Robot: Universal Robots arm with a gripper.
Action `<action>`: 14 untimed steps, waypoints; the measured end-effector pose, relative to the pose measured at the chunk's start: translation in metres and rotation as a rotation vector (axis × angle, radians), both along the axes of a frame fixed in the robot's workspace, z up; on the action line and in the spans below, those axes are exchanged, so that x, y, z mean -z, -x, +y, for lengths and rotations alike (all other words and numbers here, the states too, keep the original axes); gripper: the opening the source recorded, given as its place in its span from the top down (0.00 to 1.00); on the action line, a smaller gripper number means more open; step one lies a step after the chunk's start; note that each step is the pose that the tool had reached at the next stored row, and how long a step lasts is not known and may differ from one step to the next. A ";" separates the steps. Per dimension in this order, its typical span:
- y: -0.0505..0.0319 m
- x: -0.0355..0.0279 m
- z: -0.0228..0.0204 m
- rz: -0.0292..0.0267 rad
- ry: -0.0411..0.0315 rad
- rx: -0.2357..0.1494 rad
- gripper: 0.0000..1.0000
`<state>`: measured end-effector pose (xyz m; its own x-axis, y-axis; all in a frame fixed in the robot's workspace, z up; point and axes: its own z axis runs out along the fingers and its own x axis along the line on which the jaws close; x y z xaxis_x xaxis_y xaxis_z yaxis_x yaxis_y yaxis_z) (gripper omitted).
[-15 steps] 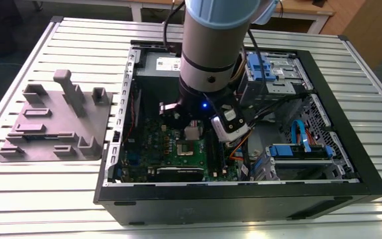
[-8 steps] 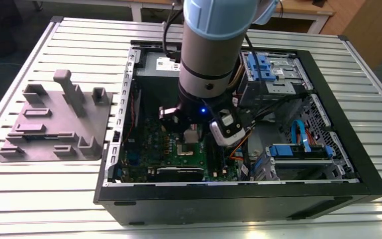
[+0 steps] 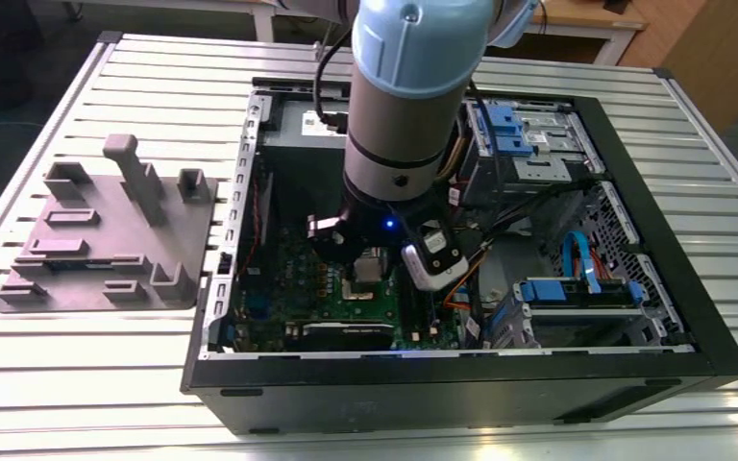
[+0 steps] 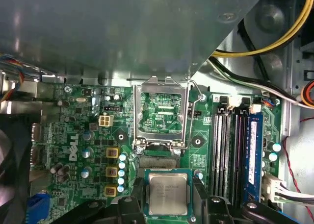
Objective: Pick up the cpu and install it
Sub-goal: 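Place the cpu into insertion slot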
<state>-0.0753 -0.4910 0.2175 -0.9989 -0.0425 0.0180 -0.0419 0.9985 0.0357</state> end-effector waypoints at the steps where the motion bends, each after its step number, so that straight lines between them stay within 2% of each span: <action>1: 0.0000 0.0000 0.0000 0.0000 0.0001 0.000 0.53; 5: 0.0020 0.0007 0.0000 -0.0001 0.0001 0.000 0.53; 7: 0.0044 0.0037 0.0000 0.0000 0.0002 0.000 0.53; 14: 0.0046 0.0161 -0.0001 0.0000 0.0002 0.001 0.53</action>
<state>-0.0799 -0.4911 0.2014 -0.9990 -0.0416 0.0180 -0.0409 0.9985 0.0355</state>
